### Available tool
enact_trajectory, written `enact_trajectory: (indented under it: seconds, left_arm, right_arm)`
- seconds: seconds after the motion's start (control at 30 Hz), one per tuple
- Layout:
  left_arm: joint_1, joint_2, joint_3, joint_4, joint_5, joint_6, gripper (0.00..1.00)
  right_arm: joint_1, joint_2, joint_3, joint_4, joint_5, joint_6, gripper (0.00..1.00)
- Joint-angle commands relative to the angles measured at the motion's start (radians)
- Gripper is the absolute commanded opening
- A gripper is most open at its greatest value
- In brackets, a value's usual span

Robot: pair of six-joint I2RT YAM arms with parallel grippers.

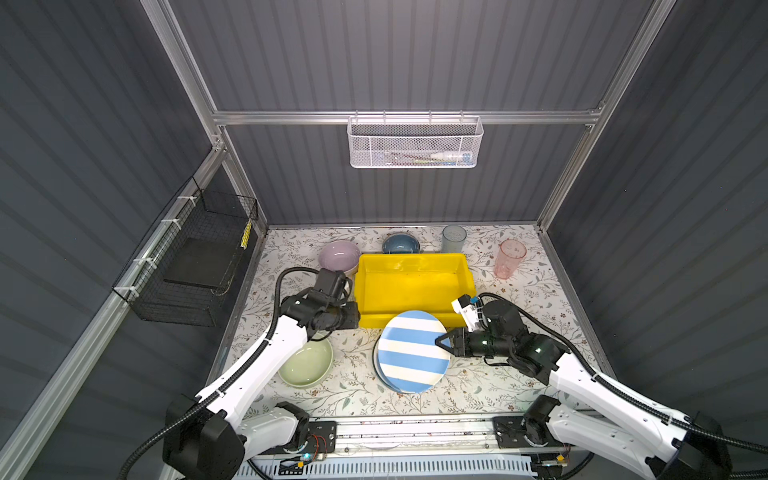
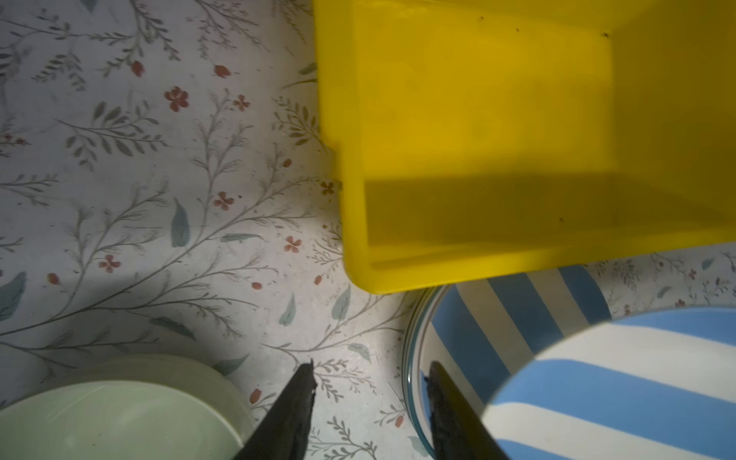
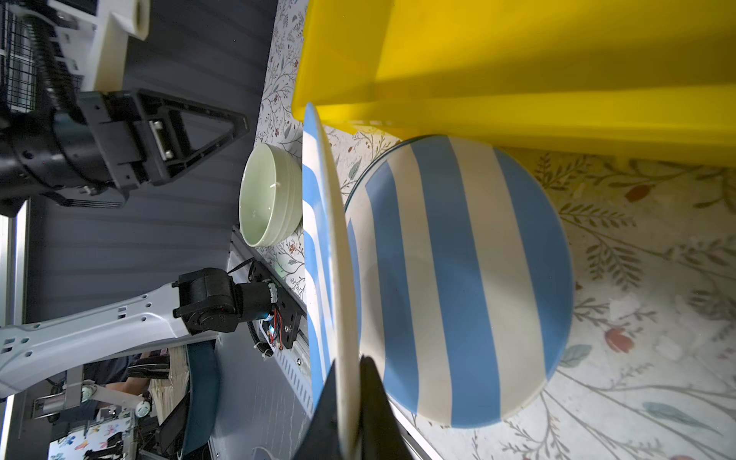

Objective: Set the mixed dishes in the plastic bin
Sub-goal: 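Lift the striped plate with the right gripper and carry it over the yellow bin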

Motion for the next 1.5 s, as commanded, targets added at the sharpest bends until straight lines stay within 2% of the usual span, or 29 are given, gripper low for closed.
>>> enact_trajectory:
  seconds: [0.0, 0.17, 0.23, 0.43, 0.7, 0.97, 1.47]
  left_arm:
    - [0.050, 0.056, 0.043, -0.013, 0.027, 0.086, 0.45]
    - [0.120, 0.145, 0.065, 0.063, 0.107, 0.130, 0.40]
    - [0.130, 0.180, 0.074, 0.089, 0.139, 0.151, 0.38]
    - [0.141, 0.265, 0.115, 0.140, 0.212, 0.171, 0.35]
    - [0.147, 0.335, 0.141, 0.155, 0.240, 0.183, 0.31]
    - [0.147, 0.366, 0.136, 0.157, 0.255, 0.180, 0.24]
    - [0.147, 0.354, 0.103, 0.173, 0.277, 0.160, 0.19]
  right_arm:
    - [-0.020, 0.002, 0.110, -0.067, 0.037, -0.062, 0.09]
    - [-0.077, 0.070, 0.260, -0.106, 0.094, -0.107, 0.07]
    - [-0.106, 0.110, 0.314, -0.114, 0.139, -0.120, 0.07]
    - [-0.191, 0.269, 0.453, -0.092, 0.178, -0.147, 0.06]
    - [-0.232, 0.519, 0.586, -0.032, 0.152, -0.166, 0.06]
    - [-0.231, 0.720, 0.625, 0.061, 0.065, -0.109, 0.06]
    - [-0.187, 0.896, 0.648, 0.180, 0.007, -0.025, 0.08]
